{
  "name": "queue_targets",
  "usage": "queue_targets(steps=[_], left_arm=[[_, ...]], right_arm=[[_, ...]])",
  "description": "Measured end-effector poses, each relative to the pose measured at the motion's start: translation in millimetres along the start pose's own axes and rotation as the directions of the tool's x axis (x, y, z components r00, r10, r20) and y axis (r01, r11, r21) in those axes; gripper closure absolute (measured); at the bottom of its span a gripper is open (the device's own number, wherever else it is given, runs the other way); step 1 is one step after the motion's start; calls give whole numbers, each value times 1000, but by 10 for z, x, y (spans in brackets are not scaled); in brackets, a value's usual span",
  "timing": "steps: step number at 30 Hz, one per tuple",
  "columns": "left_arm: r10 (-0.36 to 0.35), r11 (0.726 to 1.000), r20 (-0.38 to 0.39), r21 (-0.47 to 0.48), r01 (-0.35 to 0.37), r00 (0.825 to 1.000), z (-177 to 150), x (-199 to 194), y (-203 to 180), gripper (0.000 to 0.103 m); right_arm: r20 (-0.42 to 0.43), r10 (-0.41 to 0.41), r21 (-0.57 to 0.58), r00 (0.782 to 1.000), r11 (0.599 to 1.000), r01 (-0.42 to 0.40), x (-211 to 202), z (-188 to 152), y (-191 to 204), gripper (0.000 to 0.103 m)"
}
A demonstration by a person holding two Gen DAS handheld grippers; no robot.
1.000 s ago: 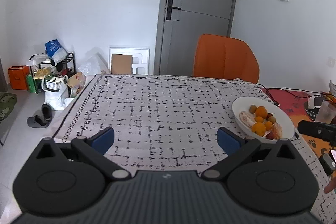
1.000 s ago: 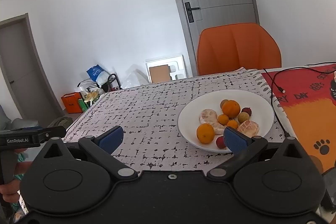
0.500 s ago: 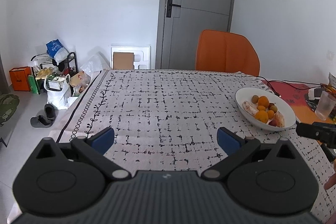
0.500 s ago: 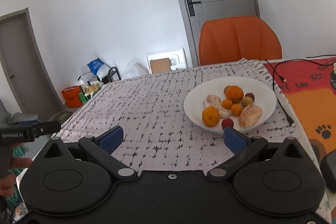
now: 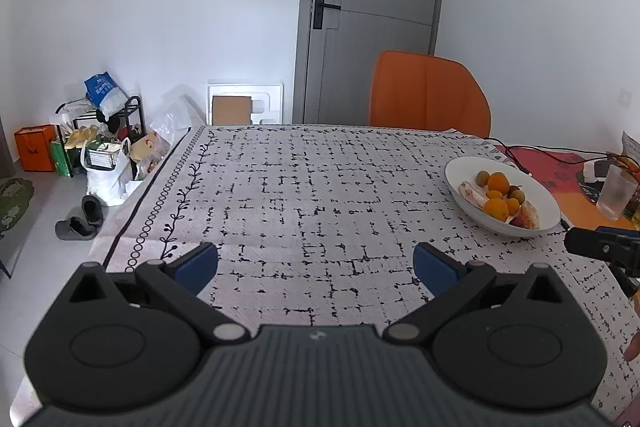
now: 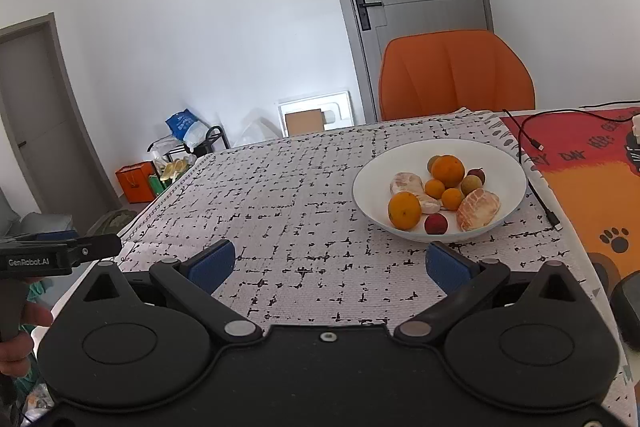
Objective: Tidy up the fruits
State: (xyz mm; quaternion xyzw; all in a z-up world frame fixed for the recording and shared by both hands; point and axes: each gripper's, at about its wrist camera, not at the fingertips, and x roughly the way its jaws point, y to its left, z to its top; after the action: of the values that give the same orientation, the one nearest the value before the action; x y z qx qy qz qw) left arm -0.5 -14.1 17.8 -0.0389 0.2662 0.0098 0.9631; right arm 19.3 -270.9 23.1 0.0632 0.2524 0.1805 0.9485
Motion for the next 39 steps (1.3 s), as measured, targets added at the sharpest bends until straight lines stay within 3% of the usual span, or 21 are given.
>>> queue_targets(steps=[39], left_arm=[[-3,1000,-17,-8,3,1000,-1,66,10,0]], right_arm=[[-22,1,-12,1000,1000,-1,32,8,50,0]])
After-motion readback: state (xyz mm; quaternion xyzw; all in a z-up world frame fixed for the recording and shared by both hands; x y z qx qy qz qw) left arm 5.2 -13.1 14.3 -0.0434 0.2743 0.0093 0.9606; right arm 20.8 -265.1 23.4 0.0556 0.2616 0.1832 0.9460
